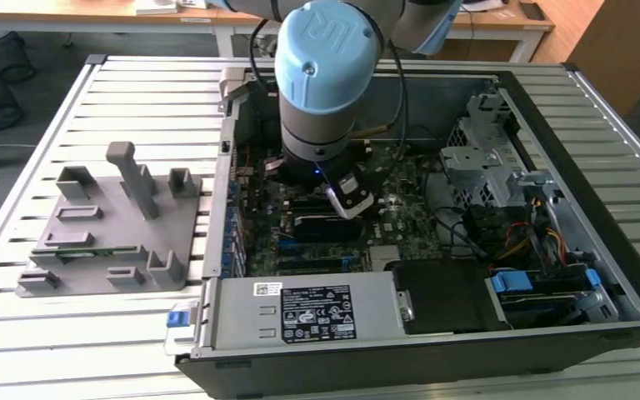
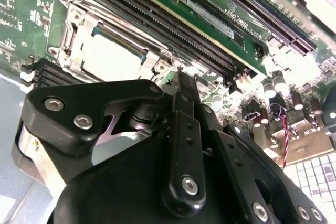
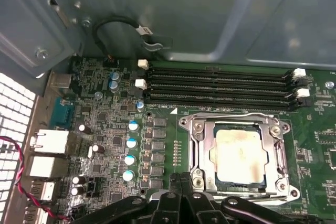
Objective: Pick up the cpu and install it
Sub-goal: 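Install the second cpu locking lever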
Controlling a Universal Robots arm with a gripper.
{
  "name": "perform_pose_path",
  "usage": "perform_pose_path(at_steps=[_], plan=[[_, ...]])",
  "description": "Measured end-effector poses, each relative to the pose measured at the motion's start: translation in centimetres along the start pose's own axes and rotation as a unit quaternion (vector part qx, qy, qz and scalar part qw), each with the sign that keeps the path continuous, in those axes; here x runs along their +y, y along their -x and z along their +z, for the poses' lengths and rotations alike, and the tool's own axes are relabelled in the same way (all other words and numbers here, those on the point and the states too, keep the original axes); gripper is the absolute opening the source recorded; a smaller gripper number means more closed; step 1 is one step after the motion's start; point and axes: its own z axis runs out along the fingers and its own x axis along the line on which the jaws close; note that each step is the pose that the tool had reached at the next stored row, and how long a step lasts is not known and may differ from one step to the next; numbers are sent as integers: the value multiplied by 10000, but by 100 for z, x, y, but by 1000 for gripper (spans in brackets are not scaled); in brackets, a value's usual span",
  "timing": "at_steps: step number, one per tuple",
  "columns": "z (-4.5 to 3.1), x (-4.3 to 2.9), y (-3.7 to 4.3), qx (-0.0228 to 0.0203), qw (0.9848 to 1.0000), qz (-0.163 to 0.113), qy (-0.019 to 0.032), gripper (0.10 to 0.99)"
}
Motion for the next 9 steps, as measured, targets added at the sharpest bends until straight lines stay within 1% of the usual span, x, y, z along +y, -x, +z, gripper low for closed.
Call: perform_pose_path(at_steps=[9], plan=[[-72,27,2,0,10000,-1,0,106]])
